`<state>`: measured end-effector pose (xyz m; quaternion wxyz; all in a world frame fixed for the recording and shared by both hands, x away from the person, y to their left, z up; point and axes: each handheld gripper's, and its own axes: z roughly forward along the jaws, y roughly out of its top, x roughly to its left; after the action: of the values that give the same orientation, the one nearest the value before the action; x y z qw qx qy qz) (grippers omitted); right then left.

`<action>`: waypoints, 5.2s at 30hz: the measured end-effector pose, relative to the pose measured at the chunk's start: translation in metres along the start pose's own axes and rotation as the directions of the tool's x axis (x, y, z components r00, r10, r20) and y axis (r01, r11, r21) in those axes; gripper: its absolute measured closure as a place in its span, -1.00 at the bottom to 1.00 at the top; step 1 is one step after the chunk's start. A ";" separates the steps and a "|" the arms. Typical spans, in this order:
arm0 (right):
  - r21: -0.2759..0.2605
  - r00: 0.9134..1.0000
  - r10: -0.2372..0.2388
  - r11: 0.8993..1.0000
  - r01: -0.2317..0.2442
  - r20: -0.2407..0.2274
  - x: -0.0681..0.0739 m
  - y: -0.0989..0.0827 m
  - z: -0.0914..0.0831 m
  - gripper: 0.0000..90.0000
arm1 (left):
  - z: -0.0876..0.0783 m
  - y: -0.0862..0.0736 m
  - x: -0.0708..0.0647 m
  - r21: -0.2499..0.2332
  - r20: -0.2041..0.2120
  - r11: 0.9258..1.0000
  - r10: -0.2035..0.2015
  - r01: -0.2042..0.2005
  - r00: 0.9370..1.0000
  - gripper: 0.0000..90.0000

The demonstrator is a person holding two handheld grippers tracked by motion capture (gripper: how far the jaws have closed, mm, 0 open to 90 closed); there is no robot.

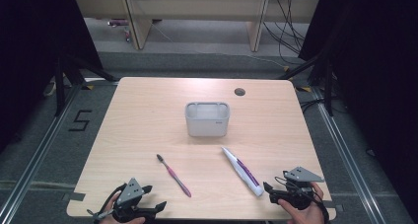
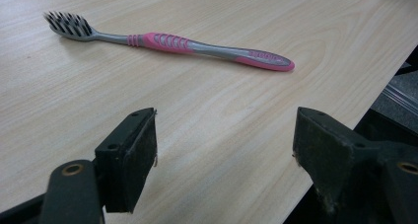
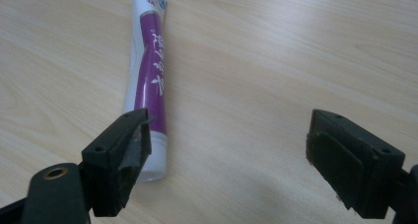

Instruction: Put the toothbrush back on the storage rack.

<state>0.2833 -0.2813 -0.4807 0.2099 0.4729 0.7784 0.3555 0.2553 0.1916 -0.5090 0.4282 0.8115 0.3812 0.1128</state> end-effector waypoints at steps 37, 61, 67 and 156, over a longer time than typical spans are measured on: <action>-0.007 1.000 -0.017 1.000 0.017 0.001 -0.001 -0.001 -0.001 -0.56 | 0.008 0.011 0.003 0.015 -0.034 0.999 -0.052 0.052 0.998 -0.58; -0.028 1.000 -0.020 0.999 0.019 -0.015 -0.002 -0.002 -0.004 -0.56 | 0.035 0.031 0.003 0.056 -0.057 0.991 -0.119 0.122 0.991 -0.59; -0.017 0.999 0.021 1.000 -0.021 -0.041 0.002 -0.003 -0.004 -0.55 | 0.043 0.042 0.005 0.084 -0.078 0.988 -0.124 0.131 0.989 -0.55; -0.043 0.998 -0.021 0.999 0.019 -0.061 0.006 -0.001 -0.006 -0.50 | 0.088 0.108 0.035 0.557 -0.009 0.827 0.099 -0.077 0.995 0.72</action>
<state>0.2755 -0.2789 -0.4775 0.1996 0.4494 0.7814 0.3842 0.3808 0.1262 -0.4829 0.1613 0.9153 0.3678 0.0321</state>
